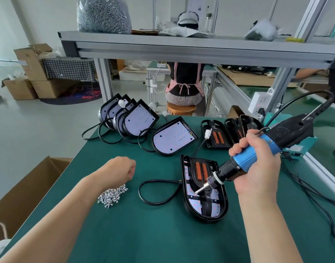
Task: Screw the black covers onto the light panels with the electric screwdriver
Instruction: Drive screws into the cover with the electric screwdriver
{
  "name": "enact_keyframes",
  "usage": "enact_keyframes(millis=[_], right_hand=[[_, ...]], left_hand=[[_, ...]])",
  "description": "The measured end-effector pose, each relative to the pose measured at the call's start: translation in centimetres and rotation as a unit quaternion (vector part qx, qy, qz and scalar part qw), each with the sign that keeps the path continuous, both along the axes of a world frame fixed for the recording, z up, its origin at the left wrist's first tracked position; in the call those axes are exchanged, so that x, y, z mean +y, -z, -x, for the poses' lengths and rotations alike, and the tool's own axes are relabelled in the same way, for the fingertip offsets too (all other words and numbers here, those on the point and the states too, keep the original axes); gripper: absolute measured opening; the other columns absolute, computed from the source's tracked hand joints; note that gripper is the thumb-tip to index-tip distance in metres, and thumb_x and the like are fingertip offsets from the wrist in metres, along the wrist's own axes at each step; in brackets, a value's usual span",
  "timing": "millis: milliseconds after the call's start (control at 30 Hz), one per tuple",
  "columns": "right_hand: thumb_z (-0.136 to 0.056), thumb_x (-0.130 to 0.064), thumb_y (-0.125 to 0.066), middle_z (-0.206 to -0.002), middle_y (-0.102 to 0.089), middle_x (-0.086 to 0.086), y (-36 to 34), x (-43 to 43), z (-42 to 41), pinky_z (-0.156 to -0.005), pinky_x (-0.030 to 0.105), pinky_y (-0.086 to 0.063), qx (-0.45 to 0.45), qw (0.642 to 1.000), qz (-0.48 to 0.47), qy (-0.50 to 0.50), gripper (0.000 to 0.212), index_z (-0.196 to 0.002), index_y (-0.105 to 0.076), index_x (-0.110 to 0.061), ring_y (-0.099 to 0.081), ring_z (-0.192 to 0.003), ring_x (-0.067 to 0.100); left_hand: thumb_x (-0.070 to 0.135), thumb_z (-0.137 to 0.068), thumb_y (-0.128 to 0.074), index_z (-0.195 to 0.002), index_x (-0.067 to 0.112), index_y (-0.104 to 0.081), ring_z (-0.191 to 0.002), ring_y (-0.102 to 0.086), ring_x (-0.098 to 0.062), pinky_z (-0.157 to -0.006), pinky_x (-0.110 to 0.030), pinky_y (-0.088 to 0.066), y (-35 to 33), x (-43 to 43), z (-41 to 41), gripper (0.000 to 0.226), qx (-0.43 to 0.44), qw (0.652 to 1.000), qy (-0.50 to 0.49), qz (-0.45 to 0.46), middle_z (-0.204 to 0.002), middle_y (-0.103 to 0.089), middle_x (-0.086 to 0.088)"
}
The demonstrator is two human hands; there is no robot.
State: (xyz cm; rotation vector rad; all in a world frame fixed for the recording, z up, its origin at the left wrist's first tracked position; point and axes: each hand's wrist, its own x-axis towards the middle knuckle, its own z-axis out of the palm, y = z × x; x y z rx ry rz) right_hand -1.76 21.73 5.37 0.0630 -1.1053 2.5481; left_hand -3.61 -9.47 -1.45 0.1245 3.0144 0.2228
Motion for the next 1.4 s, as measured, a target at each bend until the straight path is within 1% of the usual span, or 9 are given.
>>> enact_keyframes(millis=[67, 133, 300, 433, 600, 733, 967, 1233, 1400], right_hand=[[-0.082, -0.007, -0.065, -0.069, -0.051, 0.0, 0.0, -0.1, -0.1, -0.056, 0.023, -0.046, -0.004, 1.0, 0.015, 0.006, 0.01, -0.081, -0.059, -0.016, -0.048, -0.055, 0.013], [-0.088, -0.005, -0.064, -0.069, -0.051, -0.001, -0.1, -0.3, -0.2, -0.056, 0.023, -0.046, -0.015, 0.999, 0.035, 0.019, 0.013, -0.082, -0.058, -0.015, -0.048, -0.054, 0.013], [-0.094, -0.005, -0.061, -0.066, -0.051, -0.001, -1.2, -1.0, 0.0, -0.055, 0.024, -0.046, -0.03, 0.993, 0.096, 0.056, 0.011, -0.087, -0.056, -0.012, -0.048, -0.052, 0.013], [-0.094, -0.004, -0.06, -0.063, -0.051, -0.001, -2.6, -1.3, 0.0, -0.053, 0.023, -0.045, -0.021, 0.988, 0.131, 0.08, 0.014, -0.084, -0.056, -0.012, -0.048, -0.049, 0.013], [-0.096, -0.002, -0.059, -0.063, -0.051, -0.001, -3.2, -1.5, -0.5, -0.052, 0.022, -0.045, -0.008, 0.988, 0.124, 0.091, 0.015, -0.084, -0.057, -0.012, -0.048, -0.048, 0.013], [-0.096, -0.003, -0.058, -0.064, -0.05, -0.001, -3.1, -1.4, -0.8, -0.052, 0.022, -0.046, -0.004, 0.99, 0.106, 0.092, 0.015, -0.084, -0.057, -0.013, -0.048, -0.049, 0.013], [-0.093, -0.001, -0.06, -0.063, -0.05, 0.0, -3.3, -1.4, -0.7, -0.051, 0.023, -0.045, -0.014, 0.99, 0.1, 0.095, 0.018, -0.081, -0.057, -0.014, -0.046, -0.049, 0.013], [-0.091, 0.003, -0.061, -0.063, -0.051, 0.001, -3.2, -1.5, -0.4, -0.051, 0.024, -0.044, -0.034, 0.988, 0.093, 0.12, 0.019, -0.081, -0.057, -0.013, -0.045, -0.046, 0.015], [-0.092, -0.001, -0.064, -0.055, -0.053, -0.003, -3.0, -1.3, 0.8, -0.049, 0.024, -0.044, -0.09, 0.977, 0.115, 0.153, 0.018, -0.082, -0.053, -0.011, -0.047, -0.043, 0.013]], left_hand=[[0.007, -0.087, -0.057, -0.079, 0.019, -0.058, -0.07, -0.053, -0.016, -0.06, -0.023, -0.042, -0.5, 0.8, -0.8, 0.014, 0.051, 0.99, -0.039, -0.125, -0.076, -0.061, 0.006], [0.005, -0.089, -0.061, -0.086, 0.018, -0.067, -0.065, -0.054, -0.012, -0.059, -0.021, -0.044, -1.5, 2.5, -1.9, 0.014, 0.058, 0.937, -0.089, -0.334, -0.073, -0.066, 0.003], [-0.001, -0.085, -0.067, -0.086, 0.0, -0.07, -0.058, -0.059, -0.008, -0.054, -0.014, -0.051, -3.5, 8.7, -5.1, 0.003, -0.072, 0.648, -0.146, -0.744, -0.072, -0.068, -0.008], [0.003, -0.069, -0.07, -0.077, 0.002, -0.068, -0.051, -0.059, -0.009, -0.046, -0.013, -0.05, -3.3, 12.2, -6.7, 0.008, -0.144, 0.479, -0.199, -0.843, -0.068, -0.064, -0.01], [-0.004, -0.07, -0.067, -0.072, -0.003, -0.074, -0.058, -0.063, -0.015, -0.05, -0.016, -0.054, -3.0, 13.6, -7.4, 0.007, -0.202, 0.385, -0.215, -0.874, -0.076, -0.065, -0.017], [-0.005, -0.066, -0.07, -0.073, -0.005, -0.073, -0.062, -0.063, -0.017, -0.051, -0.018, -0.055, -3.1, 13.6, -7.3, 0.008, -0.211, 0.351, -0.221, -0.885, -0.08, -0.065, -0.019], [-0.005, -0.06, -0.073, -0.072, -0.004, -0.073, -0.063, -0.064, -0.018, -0.052, -0.019, -0.056, -3.0, 14.0, -7.2, 0.012, -0.201, 0.356, -0.218, -0.886, -0.079, -0.065, -0.018], [-0.003, -0.069, -0.069, -0.07, 0.002, -0.071, -0.063, -0.064, -0.014, -0.059, -0.017, -0.056, -2.0, 15.0, -7.0, 0.005, -0.113, 0.407, -0.193, -0.886, -0.078, -0.067, -0.014], [0.005, -0.072, -0.071, -0.069, 0.012, -0.072, -0.067, -0.064, -0.014, -0.065, -0.019, -0.055, -1.3, 15.9, -7.2, 0.008, 0.013, 0.498, -0.147, -0.855, -0.076, -0.066, -0.012]])
